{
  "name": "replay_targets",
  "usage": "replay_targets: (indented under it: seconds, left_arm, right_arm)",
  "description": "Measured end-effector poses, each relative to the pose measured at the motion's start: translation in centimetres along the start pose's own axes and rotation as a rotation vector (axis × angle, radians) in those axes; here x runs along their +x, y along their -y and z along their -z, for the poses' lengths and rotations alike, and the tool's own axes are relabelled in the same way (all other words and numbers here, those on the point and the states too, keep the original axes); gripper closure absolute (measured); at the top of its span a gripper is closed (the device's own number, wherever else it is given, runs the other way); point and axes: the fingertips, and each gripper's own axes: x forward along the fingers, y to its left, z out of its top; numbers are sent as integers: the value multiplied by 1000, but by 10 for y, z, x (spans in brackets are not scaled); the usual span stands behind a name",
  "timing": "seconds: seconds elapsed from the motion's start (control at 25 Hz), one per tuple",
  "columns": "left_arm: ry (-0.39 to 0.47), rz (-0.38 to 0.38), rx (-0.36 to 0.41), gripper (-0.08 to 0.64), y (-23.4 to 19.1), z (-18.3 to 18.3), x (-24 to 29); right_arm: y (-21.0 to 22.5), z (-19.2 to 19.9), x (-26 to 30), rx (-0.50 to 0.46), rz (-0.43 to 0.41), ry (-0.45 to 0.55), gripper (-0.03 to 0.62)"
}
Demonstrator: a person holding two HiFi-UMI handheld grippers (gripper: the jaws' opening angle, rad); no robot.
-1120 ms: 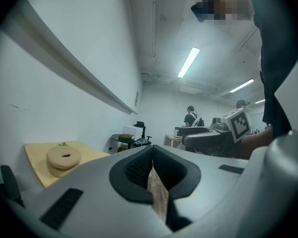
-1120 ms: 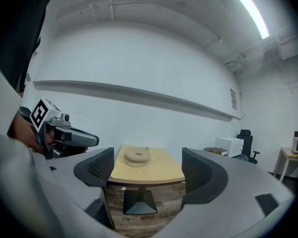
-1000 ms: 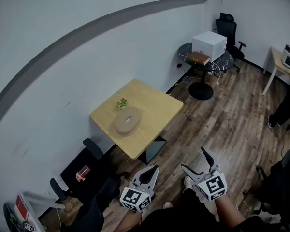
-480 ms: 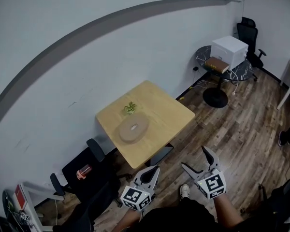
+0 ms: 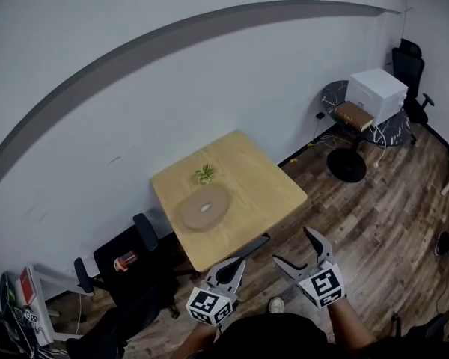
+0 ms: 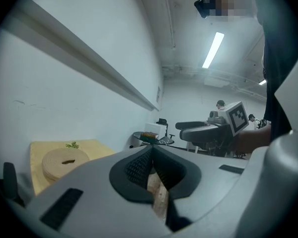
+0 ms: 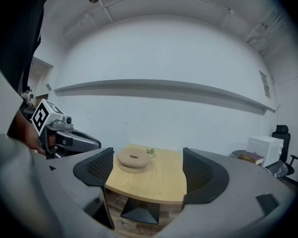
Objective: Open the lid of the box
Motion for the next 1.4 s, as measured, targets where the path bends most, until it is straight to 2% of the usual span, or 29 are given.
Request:
replay_targets:
  seconds: [0.36,0.72,0.84,1.0,1.2,1.4]
  left_arm:
    - [-6,-127,6,540,-14,5,28]
    - [-11,-254,-31,540,-56,12,15]
    - [-4,-289,-43,540,-80,15,14]
    - [19,-319,-30,540,-107,9,19]
    - [34,-358,-37,540,-143,3,16]
    - [20,-399,-81,540,-177,12,6]
  right_arm:
    - [19,15,44,-12,-182,-24,146]
    - [4,15,105,-26,-309,-42,135]
    - [-5,17,131,-63,-350,-70,135]
    - [-14,22,170,-161,-396,-143,123]
    - [-27,23,214,-187,-450,-186,120]
    - [-46,27,251,-250,-520,-233,120]
